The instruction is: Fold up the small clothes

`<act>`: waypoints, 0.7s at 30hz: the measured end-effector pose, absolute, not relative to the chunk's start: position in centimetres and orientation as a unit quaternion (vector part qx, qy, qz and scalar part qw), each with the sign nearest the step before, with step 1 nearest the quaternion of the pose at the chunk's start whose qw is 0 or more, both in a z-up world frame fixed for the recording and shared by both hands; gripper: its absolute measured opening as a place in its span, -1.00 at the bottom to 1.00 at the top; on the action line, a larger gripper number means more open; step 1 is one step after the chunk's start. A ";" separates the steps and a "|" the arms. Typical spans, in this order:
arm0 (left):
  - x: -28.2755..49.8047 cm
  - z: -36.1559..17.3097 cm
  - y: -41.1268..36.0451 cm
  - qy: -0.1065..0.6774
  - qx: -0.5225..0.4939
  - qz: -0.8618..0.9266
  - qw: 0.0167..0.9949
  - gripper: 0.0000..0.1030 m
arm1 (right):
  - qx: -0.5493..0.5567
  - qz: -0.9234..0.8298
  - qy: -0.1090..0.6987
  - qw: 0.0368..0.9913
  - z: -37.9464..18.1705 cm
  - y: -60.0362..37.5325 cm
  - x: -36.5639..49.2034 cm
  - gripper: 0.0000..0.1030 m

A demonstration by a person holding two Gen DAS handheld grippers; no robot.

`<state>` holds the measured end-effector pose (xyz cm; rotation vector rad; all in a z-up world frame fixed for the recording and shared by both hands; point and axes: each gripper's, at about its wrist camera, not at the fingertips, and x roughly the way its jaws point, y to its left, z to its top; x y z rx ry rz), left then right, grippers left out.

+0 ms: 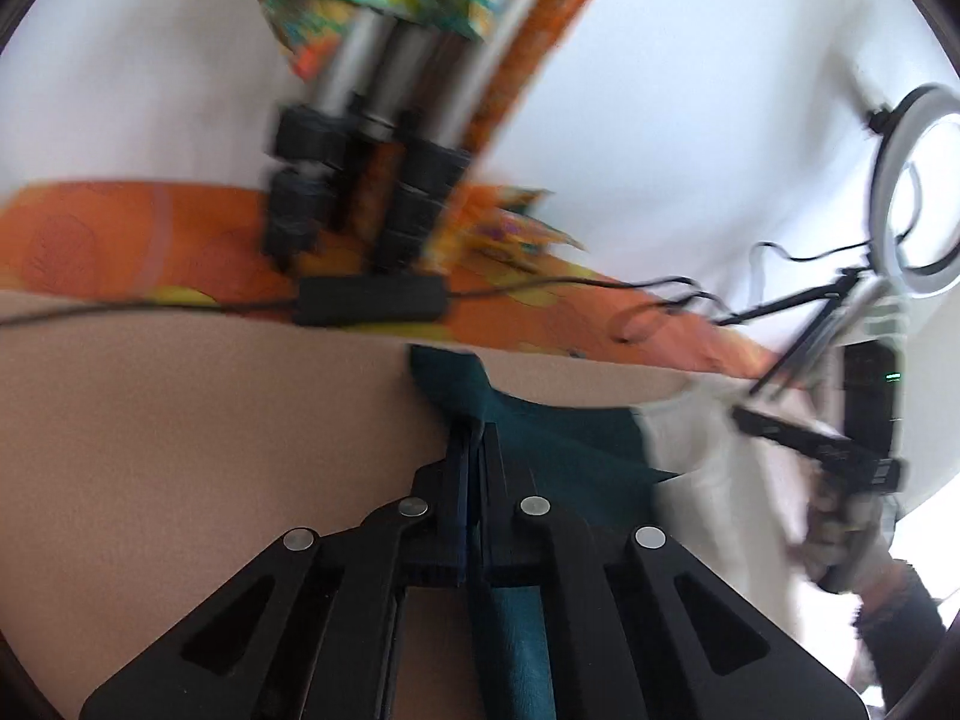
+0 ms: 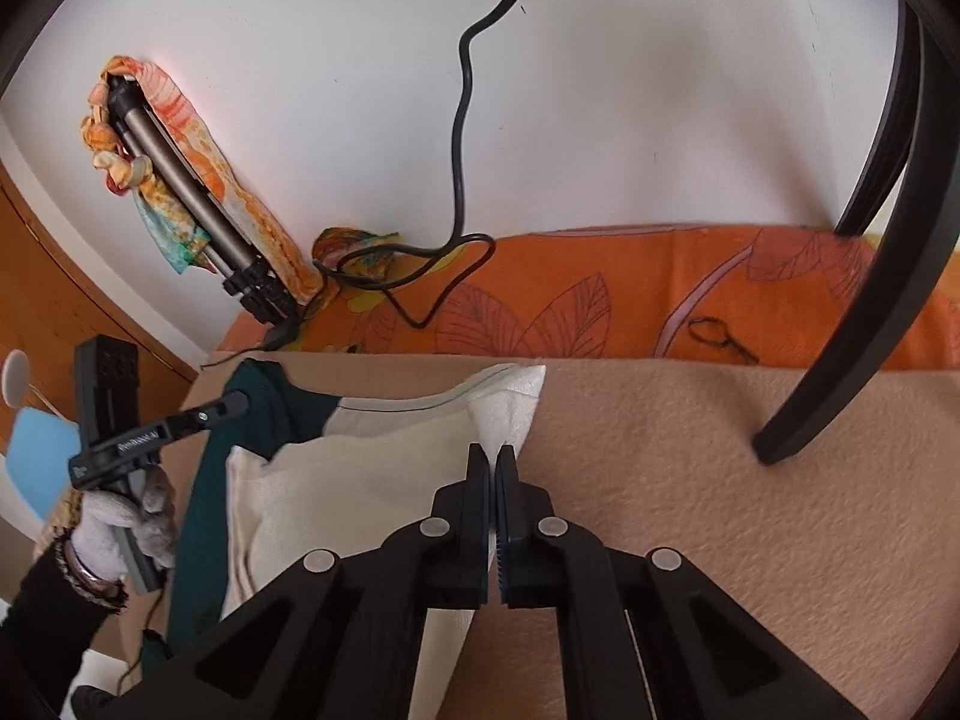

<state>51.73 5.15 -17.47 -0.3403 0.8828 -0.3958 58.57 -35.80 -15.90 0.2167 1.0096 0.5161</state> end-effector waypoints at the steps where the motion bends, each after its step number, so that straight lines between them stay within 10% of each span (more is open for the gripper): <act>1: 51.8 -17.5 5.5 0.421 -0.175 -0.194 0.869 -0.98 | 0.111 0.245 0.478 0.836 -16.0 -36.1 58.7 -1.00; 3: 51.8 -17.4 6.1 0.417 -0.187 -0.190 0.869 -0.89 | 0.122 0.251 0.480 0.832 -16.1 -36.6 58.8 -0.90; 5: 52.2 -17.4 6.7 0.426 -0.211 -0.195 0.858 -0.36 | 0.145 0.271 0.486 0.818 -16.2 -37.1 58.9 -0.77; 6: 52.4 -17.4 6.9 0.428 -0.221 -0.199 0.853 -0.09 | 0.153 0.278 0.486 0.814 -16.2 -37.2 59.0 -0.23; 8: 52.6 -17.4 6.8 0.427 -0.223 -0.206 0.852 -0.09 | 0.159 0.288 0.472 0.818 -15.8 -37.3 58.9 -0.05; 14: 53.7 -17.5 4.6 0.429 -0.189 -0.213 0.857 -0.17 | 0.141 0.289 0.481 0.816 -16.0 -35.9 60.2 -0.21; 17: 54.5 -18.0 4.3 0.438 -0.194 -0.208 0.853 -0.84 | 0.141 0.293 0.490 0.809 -16.3 -35.2 60.8 -0.62; 21: 54.4 -17.7 4.3 0.428 -0.200 -0.213 0.855 -0.95 | 0.119 0.294 0.486 0.815 -15.6 -34.3 60.4 -0.96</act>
